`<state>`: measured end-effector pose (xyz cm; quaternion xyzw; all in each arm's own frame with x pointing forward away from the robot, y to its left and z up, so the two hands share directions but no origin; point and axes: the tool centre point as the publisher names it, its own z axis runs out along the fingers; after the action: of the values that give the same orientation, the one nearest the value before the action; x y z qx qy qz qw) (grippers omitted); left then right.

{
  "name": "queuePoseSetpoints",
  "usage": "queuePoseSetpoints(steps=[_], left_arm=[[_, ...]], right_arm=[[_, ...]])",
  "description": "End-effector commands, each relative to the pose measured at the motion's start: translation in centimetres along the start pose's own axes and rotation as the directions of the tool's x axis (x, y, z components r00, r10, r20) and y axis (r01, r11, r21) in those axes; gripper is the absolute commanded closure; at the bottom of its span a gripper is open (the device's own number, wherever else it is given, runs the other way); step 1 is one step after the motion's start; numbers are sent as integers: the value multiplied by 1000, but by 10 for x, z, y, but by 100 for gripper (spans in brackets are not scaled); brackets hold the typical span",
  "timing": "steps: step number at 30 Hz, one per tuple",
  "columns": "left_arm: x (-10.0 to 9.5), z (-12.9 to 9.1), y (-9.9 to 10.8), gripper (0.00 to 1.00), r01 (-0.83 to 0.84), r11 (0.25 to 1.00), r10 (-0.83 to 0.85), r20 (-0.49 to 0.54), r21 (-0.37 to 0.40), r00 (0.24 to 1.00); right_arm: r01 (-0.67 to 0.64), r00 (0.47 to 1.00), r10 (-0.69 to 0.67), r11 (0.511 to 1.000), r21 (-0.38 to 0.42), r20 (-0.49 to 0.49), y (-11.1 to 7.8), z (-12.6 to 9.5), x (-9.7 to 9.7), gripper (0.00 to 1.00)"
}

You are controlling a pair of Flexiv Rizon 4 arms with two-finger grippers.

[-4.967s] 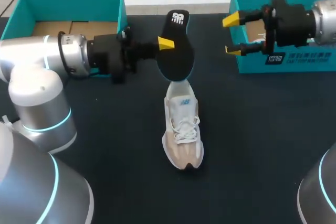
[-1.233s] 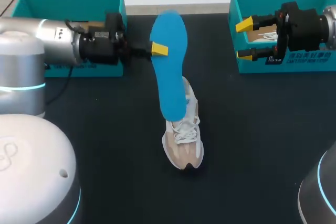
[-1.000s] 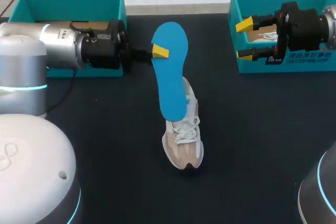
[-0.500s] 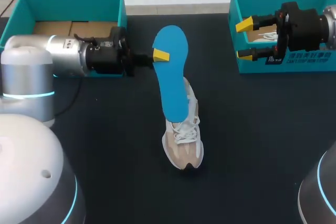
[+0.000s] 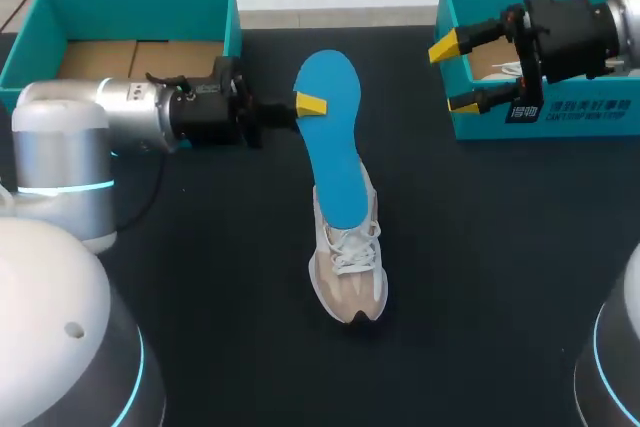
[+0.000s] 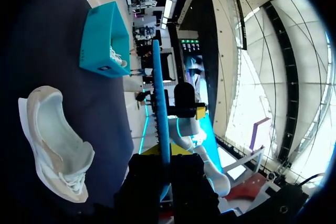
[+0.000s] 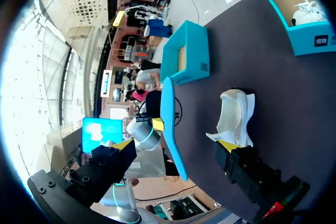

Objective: Take the shoe out of the shoebox, open the shoe tongue, remove and reinsert the insole, then place the shoe into the shoebox

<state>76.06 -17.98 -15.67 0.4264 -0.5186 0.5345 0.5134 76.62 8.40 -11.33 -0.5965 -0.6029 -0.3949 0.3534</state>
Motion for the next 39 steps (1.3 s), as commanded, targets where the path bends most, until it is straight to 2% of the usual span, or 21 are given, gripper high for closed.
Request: queuePoseSetpoints(steps=[1,5,6,11,24,29,31,32,34,39], left_arm=[[0,0,1,100,-1,1000,1,0,2,1000],[0,0,1,100,-1,1000,1,0,2,1000],[0,0,1,100,-1,1000,1,0,2,1000],[0,0,1,100,-1,1000,1,0,2,1000],[0,0,1,100,-1,1000,1,0,2,1000],[0,0,1,100,-1,1000,1,0,2,1000],[0,0,1,100,-1,1000,1,0,2,1000],[0,0,1,100,-1,1000,1,0,2,1000],[0,0,1,100,-1,1000,1,0,2,1000],[0,0,1,100,-1,1000,1,0,2,1000]], right_arm=[[8,916,22,997,-71,400,-6,8,14,0],[-12,818,45,998,-61,573,-5,18,22,0],[1,797,14,1000,-23,604,-4,20,25,0],[-70,685,56,998,-11,727,-1,24,35,0],[-70,685,56,998,-11,727,-1,24,35,0],[101,468,-9,994,-43,884,-3,33,46,0],[127,448,-1,990,-62,894,-6,35,46,0],[157,434,-29,987,-43,901,-6,36,46,0],[128,381,-26,991,-25,924,-6,41,48,0],[155,325,-62,988,12,944,-8,53,60,0]])
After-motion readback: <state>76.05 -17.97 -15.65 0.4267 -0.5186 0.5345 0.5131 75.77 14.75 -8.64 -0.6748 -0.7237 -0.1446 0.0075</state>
